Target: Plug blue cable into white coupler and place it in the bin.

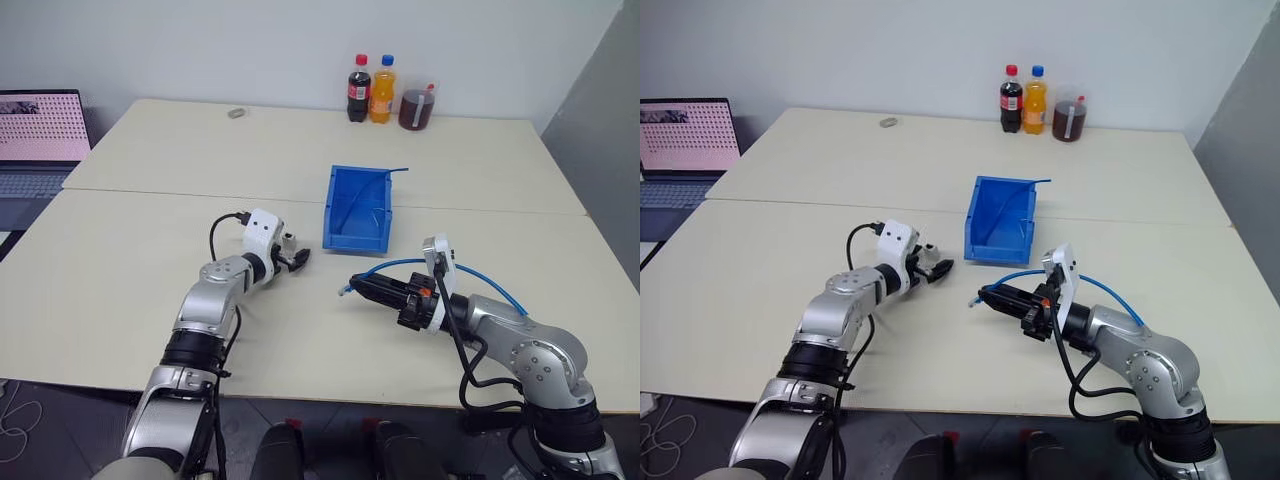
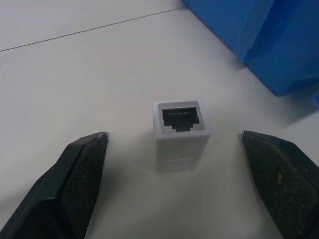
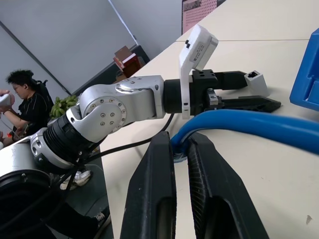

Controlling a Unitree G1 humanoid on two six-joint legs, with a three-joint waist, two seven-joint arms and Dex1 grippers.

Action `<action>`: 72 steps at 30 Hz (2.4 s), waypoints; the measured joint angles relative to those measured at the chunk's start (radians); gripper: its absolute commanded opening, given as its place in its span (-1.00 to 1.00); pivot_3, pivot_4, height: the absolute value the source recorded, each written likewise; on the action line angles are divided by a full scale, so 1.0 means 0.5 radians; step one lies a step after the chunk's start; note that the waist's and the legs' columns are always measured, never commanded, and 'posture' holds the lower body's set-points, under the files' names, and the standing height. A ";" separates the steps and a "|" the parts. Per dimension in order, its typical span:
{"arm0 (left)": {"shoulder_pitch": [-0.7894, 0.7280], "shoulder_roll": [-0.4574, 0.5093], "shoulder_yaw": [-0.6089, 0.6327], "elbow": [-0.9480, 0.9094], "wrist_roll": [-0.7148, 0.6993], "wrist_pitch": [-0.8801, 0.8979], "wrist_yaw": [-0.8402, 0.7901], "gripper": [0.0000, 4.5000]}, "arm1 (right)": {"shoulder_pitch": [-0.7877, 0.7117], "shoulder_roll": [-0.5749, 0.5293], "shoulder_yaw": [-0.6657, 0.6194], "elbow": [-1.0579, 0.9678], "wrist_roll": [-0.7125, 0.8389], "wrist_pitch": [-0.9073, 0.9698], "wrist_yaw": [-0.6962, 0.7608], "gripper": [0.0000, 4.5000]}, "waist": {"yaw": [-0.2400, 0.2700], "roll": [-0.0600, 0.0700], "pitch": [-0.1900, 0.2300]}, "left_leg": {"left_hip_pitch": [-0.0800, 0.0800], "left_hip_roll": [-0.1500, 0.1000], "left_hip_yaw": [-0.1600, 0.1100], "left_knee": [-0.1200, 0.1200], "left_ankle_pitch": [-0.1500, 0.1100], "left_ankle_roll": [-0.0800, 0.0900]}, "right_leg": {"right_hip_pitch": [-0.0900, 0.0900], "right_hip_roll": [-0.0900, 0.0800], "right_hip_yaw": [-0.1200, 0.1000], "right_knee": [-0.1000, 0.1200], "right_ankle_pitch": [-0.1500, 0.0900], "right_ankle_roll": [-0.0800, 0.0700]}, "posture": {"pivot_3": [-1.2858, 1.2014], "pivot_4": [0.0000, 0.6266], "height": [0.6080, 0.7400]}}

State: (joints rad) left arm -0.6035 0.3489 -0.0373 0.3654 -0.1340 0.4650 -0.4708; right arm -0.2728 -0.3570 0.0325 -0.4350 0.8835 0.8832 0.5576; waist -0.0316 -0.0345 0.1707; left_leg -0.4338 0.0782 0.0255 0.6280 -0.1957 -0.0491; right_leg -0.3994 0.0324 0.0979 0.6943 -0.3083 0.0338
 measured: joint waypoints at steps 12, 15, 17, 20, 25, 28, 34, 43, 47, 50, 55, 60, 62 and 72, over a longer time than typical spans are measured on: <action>-0.079 -0.042 0.011 0.150 0.047 -0.082 0.003 0.20 | 0.013 0.001 0.016 0.000 -0.013 -0.001 -0.002 -0.97 | 0.003 0.000 0.000 | 0.000 0.000 0.000 0.001 0.000 0.000 | 0.000 0.000 0.000 0.002 0.000 0.000 | 0.03 -0.52 1.00; -0.089 -0.048 0.011 0.184 0.051 -0.117 0.003 -0.05 | 0.014 0.002 0.018 0.000 -0.015 -0.003 -0.003 -0.97 | 0.003 0.000 0.000 | 0.000 0.000 0.000 0.001 0.000 0.000 | 0.000 0.000 0.000 0.002 0.000 0.000 | 0.03 -0.52 1.00; -0.104 -0.049 0.011 0.207 0.055 -0.123 0.003 -0.26 | 0.016 0.002 0.019 0.000 -0.016 -0.005 -0.011 -0.97 | 0.004 0.000 0.000 | 0.000 0.000 0.000 0.001 0.000 0.000 | 0.000 0.000 0.000 0.002 0.000 0.000 | 0.03 -0.52 1.00; -0.114 -0.051 0.011 0.224 0.064 -0.131 0.001 -0.56 | 0.018 0.003 0.019 0.000 -0.017 -0.006 -0.020 -0.97 | 0.004 0.000 0.000 | 0.000 0.000 0.000 0.001 0.000 0.000 | 0.000 0.000 0.000 0.003 0.000 0.000 | 0.03 -0.52 1.00; -0.111 -0.044 0.010 0.231 0.077 -0.155 -0.018 -0.64 | 0.028 0.001 0.025 0.000 -0.042 -0.010 -0.028 -0.97 | 0.003 0.000 0.000 | 0.000 0.000 0.000 0.001 0.000 0.000 | 0.000 0.000 0.000 0.003 0.000 0.000 | 0.03 -0.52 1.00; -0.084 -0.007 0.013 0.206 0.071 -0.161 -0.067 -0.64 | 0.036 -0.013 0.048 -0.004 -0.077 -0.013 -0.028 -0.97 | 0.001 0.000 0.000 | 0.000 0.000 0.000 0.001 0.000 0.000 | 0.000 0.000 0.000 0.003 0.000 0.000 | 0.03 -0.52 1.00; 0.179 0.228 0.050 -0.107 -0.085 -0.109 -0.439 -0.64 | 0.113 -0.095 0.037 -0.083 -0.081 -0.034 -0.028 -0.97 | -0.027 0.000 0.000 | 0.001 0.002 0.001 -0.001 0.000 0.000 | -0.003 0.000 0.000 0.006 0.000 -0.001 | 0.03 -0.52 1.00; 0.292 0.526 -0.230 -0.600 -0.338 -0.120 -1.388 -0.64 | 0.213 -0.386 0.051 -0.290 -0.185 -0.073 0.064 -0.97 | -0.002 0.000 0.000 | 0.001 0.001 0.001 0.001 0.000 0.000 | -0.003 0.000 0.001 0.005 -0.001 -0.001 | 0.03 -0.52 1.00; 0.254 0.531 -0.439 -0.535 -0.222 -0.269 -1.566 -0.64 | 0.209 -0.438 0.094 -0.303 -0.313 -0.149 0.102 -0.97 | -0.003 0.000 0.000 | 0.001 0.001 0.001 0.001 0.000 0.000 | -0.004 0.001 0.002 0.006 -0.001 -0.001 | 0.03 -0.52 1.00; 0.184 0.469 -0.563 -0.380 -0.103 -0.428 -1.603 -0.64 | 0.199 -0.437 0.166 -0.301 -0.415 -0.226 0.106 -0.97 | -0.002 0.000 0.000 | 0.000 0.001 0.001 0.002 0.000 0.000 | -0.006 0.002 0.002 0.006 -0.001 -0.001 | 0.03 -0.52 1.00; 0.124 0.421 -0.613 -0.227 -0.010 -0.606 -1.639 -0.64 | 0.144 -0.437 0.282 -0.266 -0.601 -0.354 0.141 -0.97 | -0.003 0.000 0.000 | -0.001 0.001 0.003 0.002 0.000 0.000 | -0.007 0.002 0.003 0.006 -0.001 -0.001 | 0.03 -0.52 1.00; 0.095 0.387 -0.620 -0.153 0.028 -0.703 -1.674 -0.64 | -0.037 -0.382 0.446 -0.133 -0.791 -0.497 0.222 -0.97 | -0.002 0.000 0.000 | -0.001 0.001 0.002 0.003 0.000 0.000 | -0.007 0.002 0.003 0.007 -0.001 -0.001 | 0.03 -0.52 1.00; 0.090 0.380 -0.621 -0.142 0.037 -0.724 -1.685 -0.64 | -0.102 -0.362 0.512 -0.071 -0.856 -0.546 0.261 -0.97 | -0.001 0.000 0.000 | -0.001 0.001 0.002 0.003 0.000 0.000 | -0.007 0.002 0.003 0.007 -0.001 -0.001 | 0.03 -0.52 1.00; 0.069 0.357 -0.620 -0.107 0.052 -0.734 -1.711 -0.64 | -0.294 -0.283 0.679 0.179 -1.102 -0.642 0.369 -0.97 | 0.004 0.000 -0.001 | -0.001 0.001 0.002 0.003 0.000 0.000 | -0.007 0.002 0.002 0.008 0.000 -0.001 | 0.03 -0.52 1.00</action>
State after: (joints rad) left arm -0.5691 0.5272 -0.3472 0.3119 -0.1081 0.0982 -1.3263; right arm -0.4198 -0.4983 0.3721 -0.3456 0.3323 0.5621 0.7423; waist -0.0296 -0.0343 0.1704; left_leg -0.4343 0.0787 0.0266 0.6297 -0.1956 -0.0490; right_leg -0.4027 0.0334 0.0991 0.6981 -0.3084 0.0331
